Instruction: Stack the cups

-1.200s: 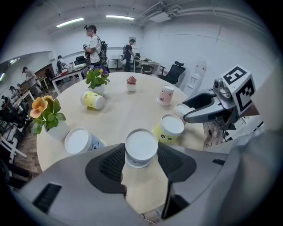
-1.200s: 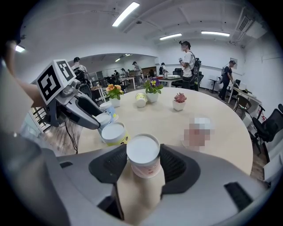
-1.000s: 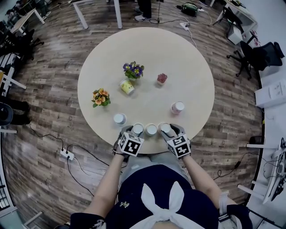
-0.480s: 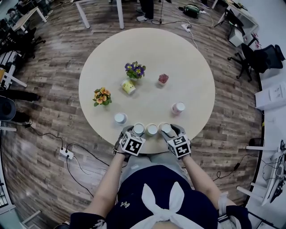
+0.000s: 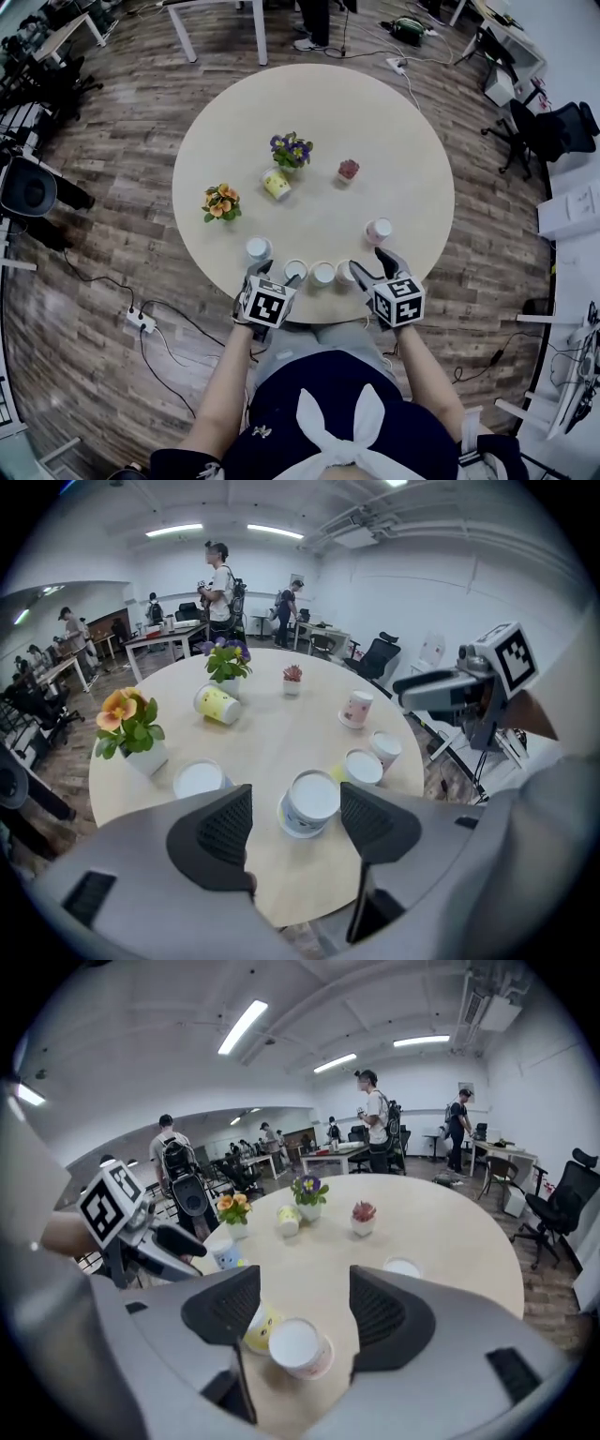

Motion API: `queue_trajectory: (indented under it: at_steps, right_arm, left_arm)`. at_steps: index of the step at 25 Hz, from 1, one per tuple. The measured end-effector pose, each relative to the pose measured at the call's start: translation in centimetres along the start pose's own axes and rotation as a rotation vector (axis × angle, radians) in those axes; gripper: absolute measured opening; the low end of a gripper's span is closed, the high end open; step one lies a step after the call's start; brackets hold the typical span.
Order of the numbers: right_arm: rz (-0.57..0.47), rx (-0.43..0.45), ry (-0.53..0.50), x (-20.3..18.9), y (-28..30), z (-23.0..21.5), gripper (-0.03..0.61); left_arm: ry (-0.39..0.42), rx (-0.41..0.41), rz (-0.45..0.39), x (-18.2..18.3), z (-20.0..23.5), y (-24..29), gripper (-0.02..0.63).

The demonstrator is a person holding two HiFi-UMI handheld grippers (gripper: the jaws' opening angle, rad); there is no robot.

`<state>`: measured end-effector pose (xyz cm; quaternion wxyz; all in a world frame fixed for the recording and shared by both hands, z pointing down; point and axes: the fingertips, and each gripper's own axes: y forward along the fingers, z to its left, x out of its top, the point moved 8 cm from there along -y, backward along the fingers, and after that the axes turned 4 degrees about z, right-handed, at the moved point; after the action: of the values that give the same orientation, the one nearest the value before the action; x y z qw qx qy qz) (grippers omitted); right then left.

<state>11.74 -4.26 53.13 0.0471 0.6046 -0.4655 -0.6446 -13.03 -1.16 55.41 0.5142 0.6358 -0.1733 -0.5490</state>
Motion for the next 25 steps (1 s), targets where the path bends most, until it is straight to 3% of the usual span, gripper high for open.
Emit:
queue_trajectory:
  at_steps: [5, 10, 20, 25]
  right_arm:
    - [-0.139, 0.008, -0.060, 8.0, -0.4, -1.0, 0.295]
    - [-0.145, 0.099, -0.091, 12.9, 3.0, 0.0, 0.302]
    - [0.042, 0.262, -0.206, 13.8, 12.4, 2.7, 0.313]
    - [0.132, 0.321, -0.206, 13.2, 17.2, 2.9, 0.321]
  left_arm:
    - [-0.099, 0.037, -0.019, -1.3, 1.7, -1.7, 0.287]
    - [-0.171, 0.088, -0.037, -2.1, 3.2, -2.8, 0.287]
    - [-0.278, 0.229, -0.040, -0.7, 6.1, -2.1, 0.287]
    - [-0.284, 0.266, 0.002, -0.1, 7.3, -0.6, 0.287]
